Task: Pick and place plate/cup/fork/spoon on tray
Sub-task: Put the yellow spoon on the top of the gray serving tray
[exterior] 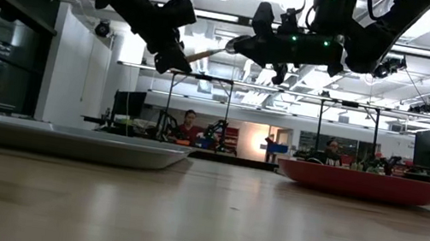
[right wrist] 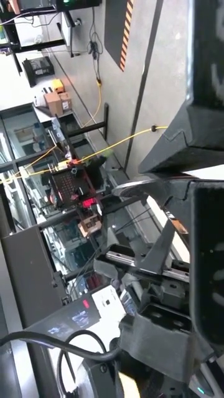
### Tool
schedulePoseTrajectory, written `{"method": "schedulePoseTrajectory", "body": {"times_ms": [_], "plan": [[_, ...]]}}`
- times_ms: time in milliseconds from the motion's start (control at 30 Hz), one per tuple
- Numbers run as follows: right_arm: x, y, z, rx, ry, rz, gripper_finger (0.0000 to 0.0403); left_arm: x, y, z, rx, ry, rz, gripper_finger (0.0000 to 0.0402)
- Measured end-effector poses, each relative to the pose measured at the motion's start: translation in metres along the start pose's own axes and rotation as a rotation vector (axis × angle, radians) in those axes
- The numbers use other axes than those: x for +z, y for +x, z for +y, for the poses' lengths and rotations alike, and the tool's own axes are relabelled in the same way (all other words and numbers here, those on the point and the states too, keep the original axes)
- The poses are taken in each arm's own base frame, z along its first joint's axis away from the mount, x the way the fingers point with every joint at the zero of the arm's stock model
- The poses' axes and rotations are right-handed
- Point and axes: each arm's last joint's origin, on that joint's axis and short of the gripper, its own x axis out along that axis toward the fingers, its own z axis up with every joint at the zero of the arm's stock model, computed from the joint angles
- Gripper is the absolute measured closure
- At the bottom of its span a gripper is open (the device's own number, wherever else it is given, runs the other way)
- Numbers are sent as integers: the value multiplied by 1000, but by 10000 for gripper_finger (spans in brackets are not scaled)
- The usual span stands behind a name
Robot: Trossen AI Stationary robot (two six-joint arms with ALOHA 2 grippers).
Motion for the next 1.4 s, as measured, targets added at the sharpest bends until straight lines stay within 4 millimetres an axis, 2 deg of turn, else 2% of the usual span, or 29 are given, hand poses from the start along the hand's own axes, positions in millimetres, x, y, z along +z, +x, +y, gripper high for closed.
{"method": "schedulePoseTrajectory", "body": {"times_ms": [300, 700, 833, 967, 1067, 1200, 1300, 1400], "plan": [[1, 0, -4, -1, 0, 0, 394, -3, 2, 3, -3, -3, 10, 350], [12, 1, -24, -23, -19, -12, 243, -17, 1, 4, 26, 37, 167, 389], [17, 0, -31, -10, -35, 1, 215, -19, -5, 7, 4, -2, 191, 386], [20, -2, -35, 11, -38, 31, 204, -22, -14, 11, -19, -11, 222, 388], [22, -4, -38, 15, -46, 75, 203, -29, -21, 16, -92, -42, 298, 388], [22, -6, -40, 2, -79, 128, 203, -38, -25, 33, -232, -164, 443, 388], [20, -7, -41, -4, -95, 154, 203, -52, -16, 42, -380, -261, 500, 388], [17, -7, -41, -6, -103, 181, 203, -75, -6, 46, -539, -377, 586, 388]]}}
